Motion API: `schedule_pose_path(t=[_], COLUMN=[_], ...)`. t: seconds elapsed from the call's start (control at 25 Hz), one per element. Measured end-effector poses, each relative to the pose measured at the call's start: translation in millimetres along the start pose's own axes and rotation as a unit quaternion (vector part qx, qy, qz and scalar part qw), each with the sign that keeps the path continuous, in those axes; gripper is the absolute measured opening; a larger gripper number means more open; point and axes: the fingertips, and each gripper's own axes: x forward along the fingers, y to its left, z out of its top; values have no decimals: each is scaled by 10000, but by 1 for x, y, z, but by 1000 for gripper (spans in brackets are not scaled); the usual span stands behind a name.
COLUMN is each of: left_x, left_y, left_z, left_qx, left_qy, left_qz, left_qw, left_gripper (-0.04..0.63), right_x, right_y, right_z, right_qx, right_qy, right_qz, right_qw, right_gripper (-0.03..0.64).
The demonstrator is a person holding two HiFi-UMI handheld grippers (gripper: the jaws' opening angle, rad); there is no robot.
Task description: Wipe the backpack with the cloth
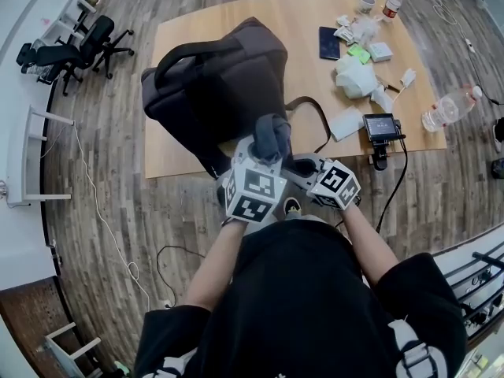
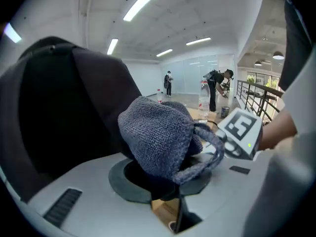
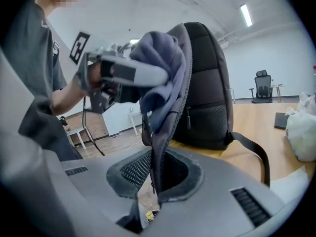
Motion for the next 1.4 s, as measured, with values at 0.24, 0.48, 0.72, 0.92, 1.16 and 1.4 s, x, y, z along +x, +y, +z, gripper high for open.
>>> schedule_pose_path(t=[0.24, 0.48, 0.72, 0.92, 1.16, 1.4], left_x=[15, 0, -4, -4, -11, -36], left_y=[-33, -27, -32, -32, -23, -8], left_z=[-58, -61, -65, -56, -43, -14], left_qx=[-420, -882, -991, -986, -1112, -1270], left_qy=[474, 64, 23, -85, -273, -868], left_qz=[-516, -491, -520, -516, -363, -30], left_qw=[9967, 9949, 9937, 9938, 9928, 9881], left_gripper=[98, 98, 98, 98, 98, 98], right_x=[-3, -26, -54, -62, -82, -112], right_y=[-17, -36, -44, -42, -41, -38], right_z=[-4, 1, 8, 23, 82, 141], right_qx=[57, 215, -885, -1321, -1118, -926], right_qy=[80, -179, 385, 375, -724, -2129], right_qz=[-359, -746, -1289, -1349, -1519, -1906], right_qw=[9993, 9968, 9870, 9813, 9794, 9538], right_gripper=[54, 57, 86, 104, 107, 107])
